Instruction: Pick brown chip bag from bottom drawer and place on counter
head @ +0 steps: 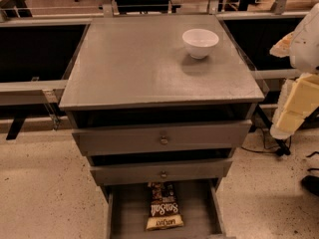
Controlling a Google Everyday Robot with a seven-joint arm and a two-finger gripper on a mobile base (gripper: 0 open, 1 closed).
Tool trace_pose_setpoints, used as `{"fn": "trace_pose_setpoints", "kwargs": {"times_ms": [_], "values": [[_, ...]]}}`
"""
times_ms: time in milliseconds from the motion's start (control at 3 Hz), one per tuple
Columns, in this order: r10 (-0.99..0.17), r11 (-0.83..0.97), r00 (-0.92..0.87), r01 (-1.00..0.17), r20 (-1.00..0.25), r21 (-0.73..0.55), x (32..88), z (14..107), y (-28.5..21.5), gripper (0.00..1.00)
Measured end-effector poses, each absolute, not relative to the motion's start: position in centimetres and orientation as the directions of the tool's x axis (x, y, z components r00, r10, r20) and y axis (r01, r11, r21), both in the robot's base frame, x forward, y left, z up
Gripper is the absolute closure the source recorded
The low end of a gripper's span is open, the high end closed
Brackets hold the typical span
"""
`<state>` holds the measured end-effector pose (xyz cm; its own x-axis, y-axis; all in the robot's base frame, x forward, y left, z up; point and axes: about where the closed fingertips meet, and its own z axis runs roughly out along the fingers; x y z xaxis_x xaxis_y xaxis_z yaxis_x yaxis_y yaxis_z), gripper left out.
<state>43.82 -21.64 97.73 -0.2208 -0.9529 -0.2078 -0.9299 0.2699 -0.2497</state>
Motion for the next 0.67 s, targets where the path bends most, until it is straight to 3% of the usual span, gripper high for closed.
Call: {"fn": "trace_pose_setpoints", "kwargs": {"times_ms": [667], "values": [[-0.939,0.294,-0.244,-0.935,-0.242,-0.197,44.9,95.1,-21.8,0.00]]}}
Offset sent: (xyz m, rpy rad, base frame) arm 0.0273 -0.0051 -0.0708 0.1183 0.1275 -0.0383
